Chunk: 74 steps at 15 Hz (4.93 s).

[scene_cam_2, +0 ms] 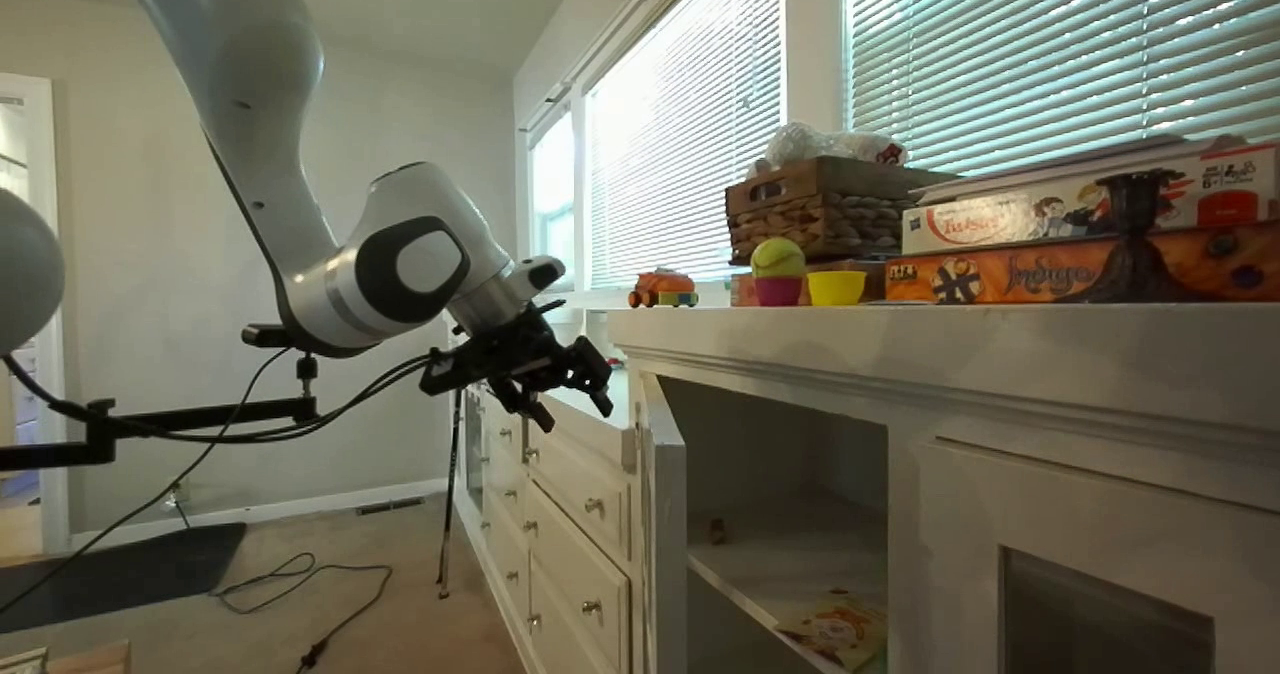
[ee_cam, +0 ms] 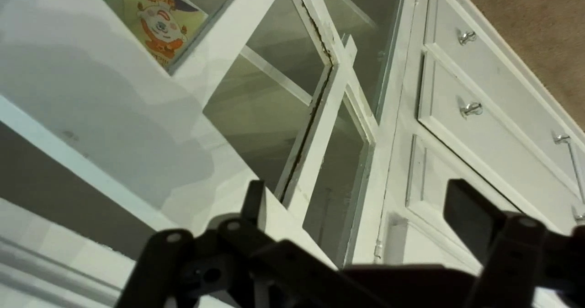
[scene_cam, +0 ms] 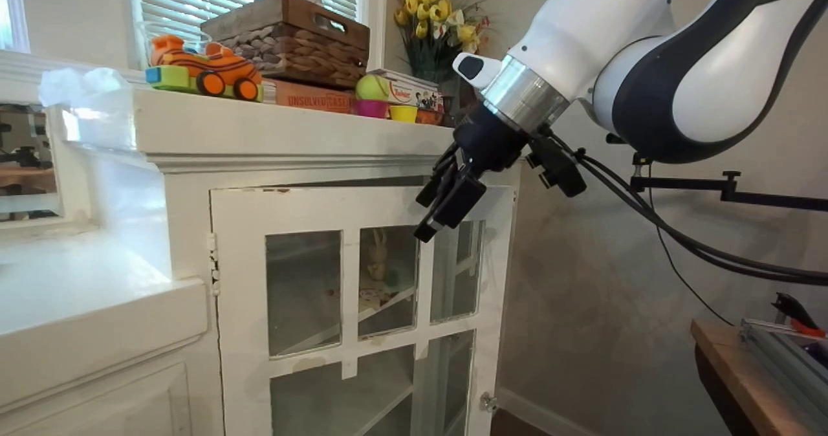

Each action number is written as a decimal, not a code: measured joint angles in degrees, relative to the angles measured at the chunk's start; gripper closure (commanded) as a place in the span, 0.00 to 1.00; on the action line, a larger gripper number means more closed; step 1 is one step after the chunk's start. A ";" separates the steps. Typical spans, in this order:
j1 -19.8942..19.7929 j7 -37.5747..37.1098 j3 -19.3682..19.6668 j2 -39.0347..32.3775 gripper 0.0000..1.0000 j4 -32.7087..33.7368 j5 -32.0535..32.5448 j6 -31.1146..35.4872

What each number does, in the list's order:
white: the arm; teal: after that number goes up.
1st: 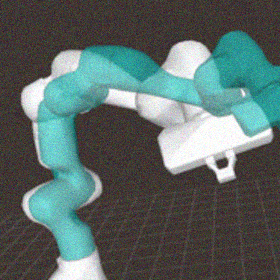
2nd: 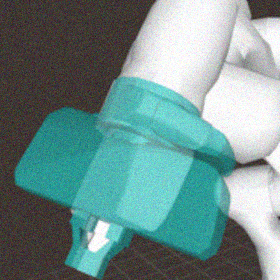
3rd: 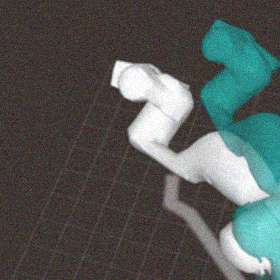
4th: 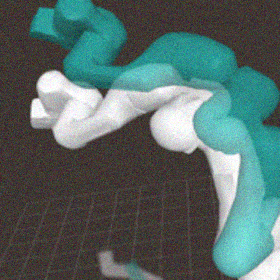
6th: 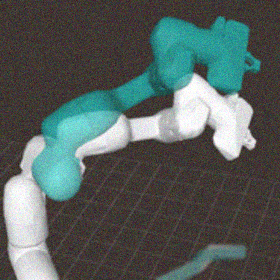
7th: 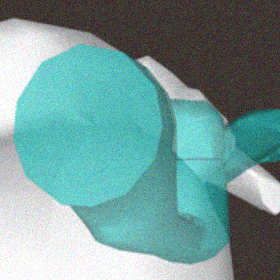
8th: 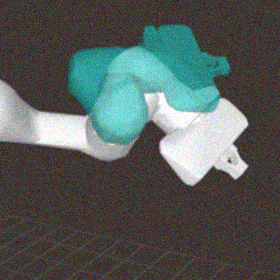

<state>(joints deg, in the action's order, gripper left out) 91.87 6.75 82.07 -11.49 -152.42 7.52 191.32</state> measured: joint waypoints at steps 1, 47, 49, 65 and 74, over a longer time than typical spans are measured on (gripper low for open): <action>2.05 0.00 1.95 -0.02 0.00 -0.03 -0.01 0.14; 5.44 -4.71 25.54 -5.62 1.00 -4.86 -4.20 1.19; 4.96 -4.71 25.75 -3.12 1.00 -4.72 -4.14 1.72; 10.97 -1.46 30.45 6.63 1.00 0.48 0.14 -4.87; 18.79 1.97 32.03 6.54 1.00 0.42 0.32 -5.11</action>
<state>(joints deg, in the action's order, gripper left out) 110.66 8.72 114.09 -4.95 -151.99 7.84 186.21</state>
